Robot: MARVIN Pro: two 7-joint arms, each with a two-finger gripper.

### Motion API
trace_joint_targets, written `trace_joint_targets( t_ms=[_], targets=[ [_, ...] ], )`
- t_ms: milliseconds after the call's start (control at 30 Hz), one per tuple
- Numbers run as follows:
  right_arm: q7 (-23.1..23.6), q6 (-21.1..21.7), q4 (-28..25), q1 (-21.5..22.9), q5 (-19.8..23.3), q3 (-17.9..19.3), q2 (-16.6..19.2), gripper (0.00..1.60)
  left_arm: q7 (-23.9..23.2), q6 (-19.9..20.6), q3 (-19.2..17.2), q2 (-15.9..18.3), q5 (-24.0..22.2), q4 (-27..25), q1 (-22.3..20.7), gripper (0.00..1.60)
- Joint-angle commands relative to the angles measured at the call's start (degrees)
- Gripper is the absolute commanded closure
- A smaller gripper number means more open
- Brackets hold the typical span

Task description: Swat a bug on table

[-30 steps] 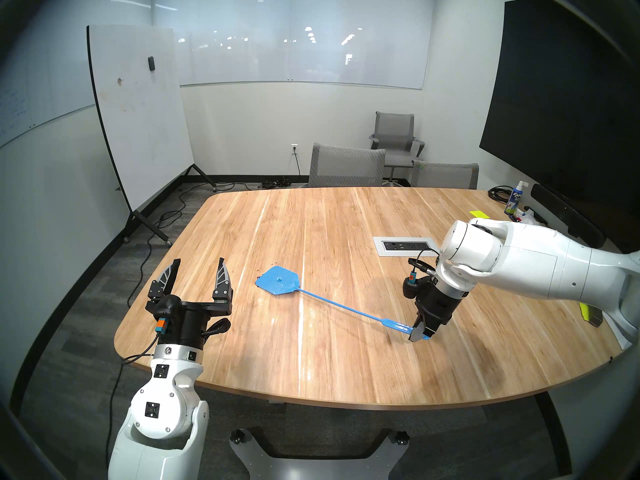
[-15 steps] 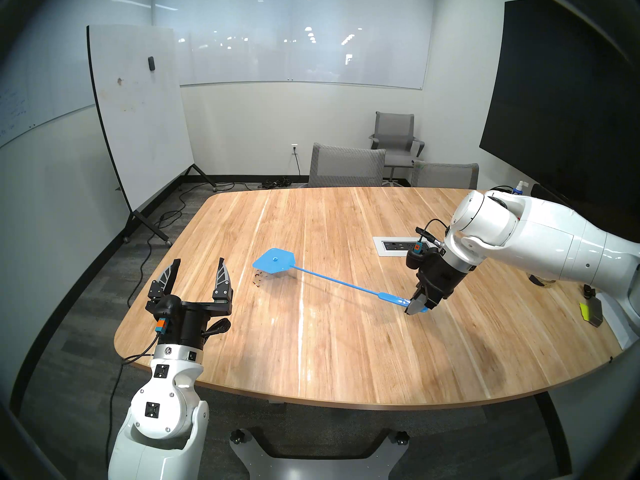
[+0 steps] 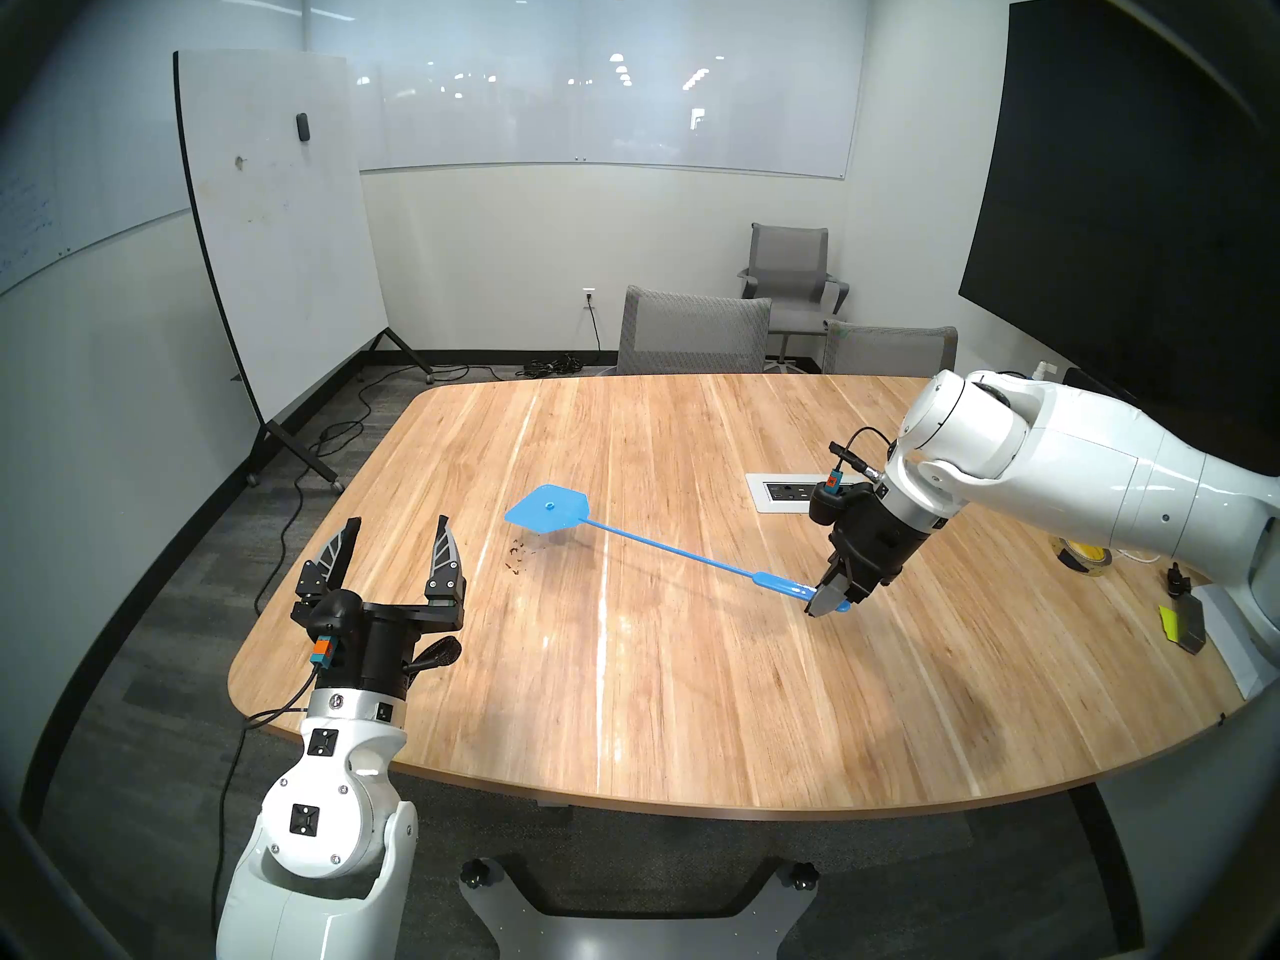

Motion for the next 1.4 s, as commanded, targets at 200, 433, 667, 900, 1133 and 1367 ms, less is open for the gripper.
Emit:
trace_joint_targets(
  t_ms=[200,433,667,900,1133,1367],
  targets=[
    [5.88,1.51,2.47,0.13,-4.00,-10.47,-6.37,1.60,-0.04,-0.13,0.07,0.03,0.07,-1.28,-0.07,0.00],
    [4.11,1.05,1.96,2.45,-1.79,-16.01,-6.63,1.60,-0.04,-0.09,0.07,0.02,0.07,-1.33,-0.04,0.00],
    [5.11,-1.06,1.59,3.39,-0.77,-15.61,-5.76,1.60,-0.04,-0.10,0.07,0.02,0.07,-1.32,-0.05,0.00],
    [2.61,-3.23,0.08,5.04,2.54,-11.28,-2.89,1.60,-0.05,-0.18,0.07,0.03,0.06,-1.19,-0.12,0.00],
    [2.19,-4.46,-0.51,6.68,4.93,-6.83,0.57,1.60,-0.05,-0.20,0.07,0.03,0.06,-1.17,-0.14,0.00],
    [1.29,-5.00,-0.13,6.57,6.42,-4.33,1.93,1.60,-0.05,-0.16,0.07,0.03,0.07,-1.24,-0.09,0.00]
  ],
)
